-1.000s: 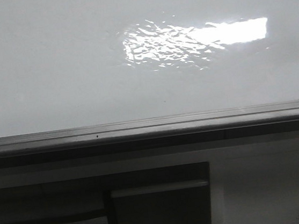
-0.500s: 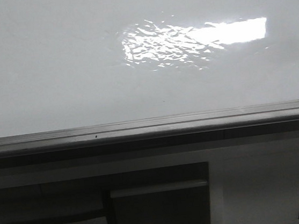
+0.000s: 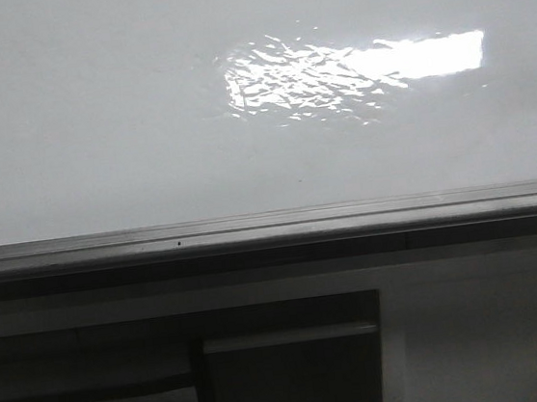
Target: Write number 4 on whiteboard
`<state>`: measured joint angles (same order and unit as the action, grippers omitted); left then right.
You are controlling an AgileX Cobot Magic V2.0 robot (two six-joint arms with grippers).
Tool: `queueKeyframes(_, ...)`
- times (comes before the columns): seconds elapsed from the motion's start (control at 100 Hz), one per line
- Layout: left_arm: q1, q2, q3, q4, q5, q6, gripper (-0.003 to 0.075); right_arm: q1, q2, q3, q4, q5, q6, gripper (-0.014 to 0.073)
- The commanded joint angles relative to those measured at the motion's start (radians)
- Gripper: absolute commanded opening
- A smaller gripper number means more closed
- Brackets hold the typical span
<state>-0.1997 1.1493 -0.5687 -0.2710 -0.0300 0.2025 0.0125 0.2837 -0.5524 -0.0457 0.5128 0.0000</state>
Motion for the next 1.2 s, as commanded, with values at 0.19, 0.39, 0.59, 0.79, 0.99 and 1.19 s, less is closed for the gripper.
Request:
queueKeyframes(0.19,-0.007,-0.010,-0.030,0.003,-0.049,0.000,-0.0020,-0.004,0.022,-0.040,0.007,-0.065,-0.013,0.0458)
queueKeyframes(0.39,-0.019,-0.050,-0.158,0.065,0.308,0.034,-0.0020,-0.004,0.103,-0.188,0.077,0.215,-0.013,0.0457)
queueKeyframes(0.59,-0.145,-0.050,-0.360,0.007,0.709,0.356,-0.0020,-0.004,0.276,-0.322,0.343,0.418,-0.354,0.0457)
queueKeyframes(0.79,-0.304,-0.048,-0.471,-0.177,0.927,0.613,-0.0020,0.002,0.487,-0.400,0.770,0.590,-0.830,0.0457)
queueKeyframes(0.99,-0.436,0.005,-0.544,-0.182,0.948,0.656,-0.0020,0.098,0.662,-0.480,0.907,0.673,-1.193,0.0457)
queueKeyframes(1.19,-0.534,0.104,-0.623,-0.182,0.963,0.679,-0.0020,0.280,0.780,-0.557,0.870,0.571,-1.261,0.0457)
